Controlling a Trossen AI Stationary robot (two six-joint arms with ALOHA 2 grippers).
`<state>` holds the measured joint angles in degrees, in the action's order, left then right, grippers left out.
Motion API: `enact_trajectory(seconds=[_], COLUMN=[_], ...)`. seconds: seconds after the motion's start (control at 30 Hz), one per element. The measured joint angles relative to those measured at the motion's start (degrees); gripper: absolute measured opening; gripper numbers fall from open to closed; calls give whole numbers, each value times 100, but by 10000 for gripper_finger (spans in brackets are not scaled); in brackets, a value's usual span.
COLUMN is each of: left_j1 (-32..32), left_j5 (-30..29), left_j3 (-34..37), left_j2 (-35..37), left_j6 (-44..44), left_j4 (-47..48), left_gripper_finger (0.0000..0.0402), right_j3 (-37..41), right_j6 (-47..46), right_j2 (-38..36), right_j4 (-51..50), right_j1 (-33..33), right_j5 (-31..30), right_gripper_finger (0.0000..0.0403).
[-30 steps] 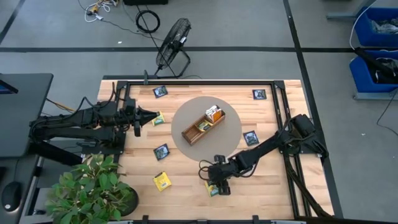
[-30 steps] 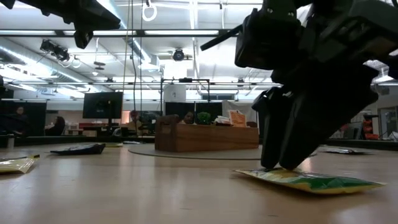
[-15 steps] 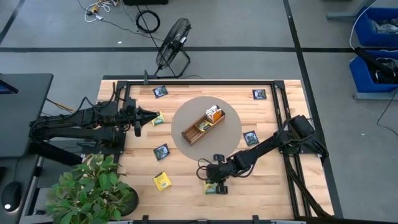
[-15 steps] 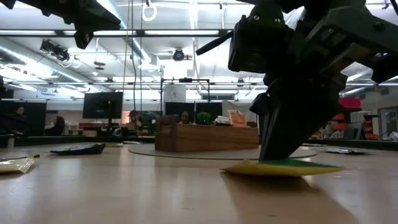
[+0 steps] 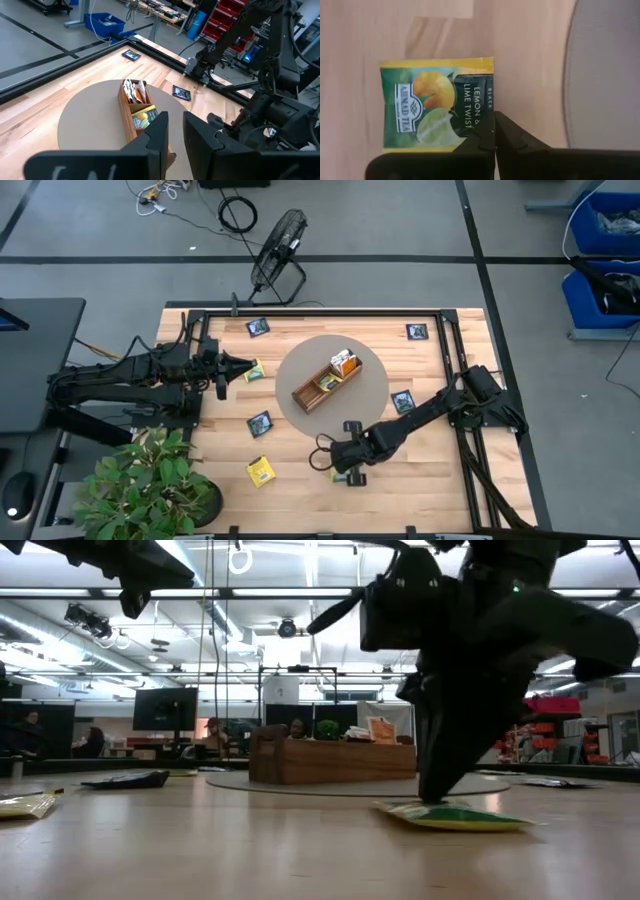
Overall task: Pick & Place Tea
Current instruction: Put the yellow tea bag into the middle section of the wooden organizer
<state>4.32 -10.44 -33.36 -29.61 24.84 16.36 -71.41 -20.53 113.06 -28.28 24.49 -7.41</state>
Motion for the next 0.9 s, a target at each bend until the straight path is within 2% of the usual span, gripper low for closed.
enact_trajectory(seconds=[0.5, 0.77, 0.9], left_j1=[0, 0, 2], left_j5=[0, 0, 0], left_j3=[0, 0, 0], left_j2=[0, 0, 0], left_j6=[-63, -148, -146], left_j4=[-2, -2, -2], left_gripper_finger=[60, 60, 60], right_j3=[-910, -530, -453], right_j6=[155, 245, 217], right_j2=[-28, -37, -37], right_j4=[-679, -630, -619], right_j1=[13, -107, -197], right_j5=[-506, -414, -397], right_gripper_finger=[0, 3, 34])
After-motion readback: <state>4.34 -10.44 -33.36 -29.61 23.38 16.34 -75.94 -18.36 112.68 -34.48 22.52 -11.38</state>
